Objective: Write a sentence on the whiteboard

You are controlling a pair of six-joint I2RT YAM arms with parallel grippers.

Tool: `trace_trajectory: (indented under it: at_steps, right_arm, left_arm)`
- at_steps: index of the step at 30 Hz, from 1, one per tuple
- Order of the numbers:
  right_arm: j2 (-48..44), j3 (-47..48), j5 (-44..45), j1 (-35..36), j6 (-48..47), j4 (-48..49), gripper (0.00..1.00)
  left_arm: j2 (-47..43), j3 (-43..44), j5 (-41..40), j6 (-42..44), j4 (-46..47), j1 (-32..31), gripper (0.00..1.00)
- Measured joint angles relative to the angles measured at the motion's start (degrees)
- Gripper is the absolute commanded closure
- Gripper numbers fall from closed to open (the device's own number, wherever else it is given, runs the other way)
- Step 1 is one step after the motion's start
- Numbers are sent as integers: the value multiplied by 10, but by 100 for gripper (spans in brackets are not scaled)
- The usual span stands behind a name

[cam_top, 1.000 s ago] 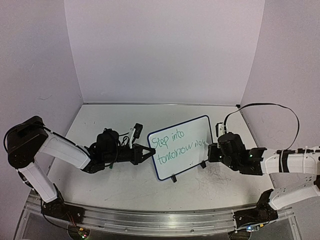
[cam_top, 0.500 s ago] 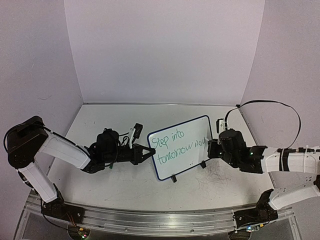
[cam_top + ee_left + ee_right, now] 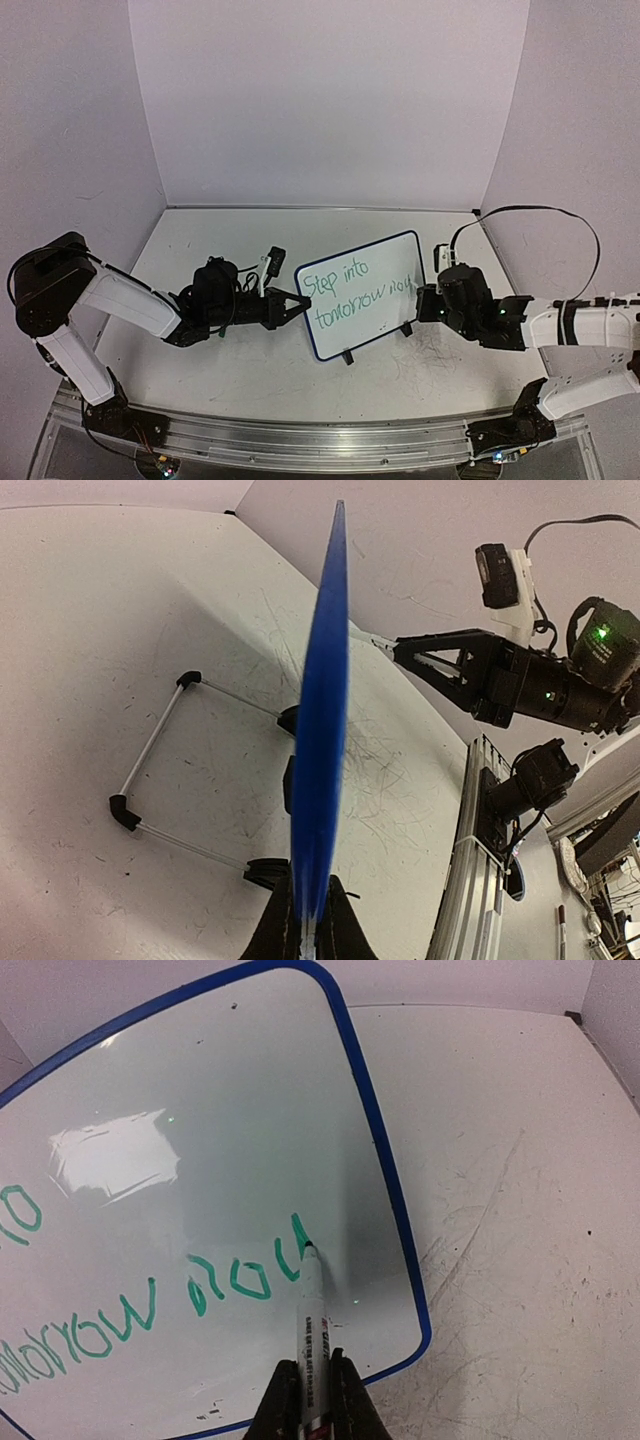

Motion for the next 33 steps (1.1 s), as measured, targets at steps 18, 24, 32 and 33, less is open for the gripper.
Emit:
trace_trajectory:
  at_steps: [18,24,32,33]
  right_arm:
    - [27,0,5,0,14,-9,100]
    - [26,4,10,-1,8,-9,100]
    - [26,22,11,-15,-12,-7,100]
    - [26,24,12,-17,-15,-6,100]
  left_arm:
    - [0,0,0,-1,2,-1,100]
    - [1,1,1,-1,2,-1,100]
    - [1,1,0,-1,2,-1,100]
    - [1,1,0,-1,2,-1,100]
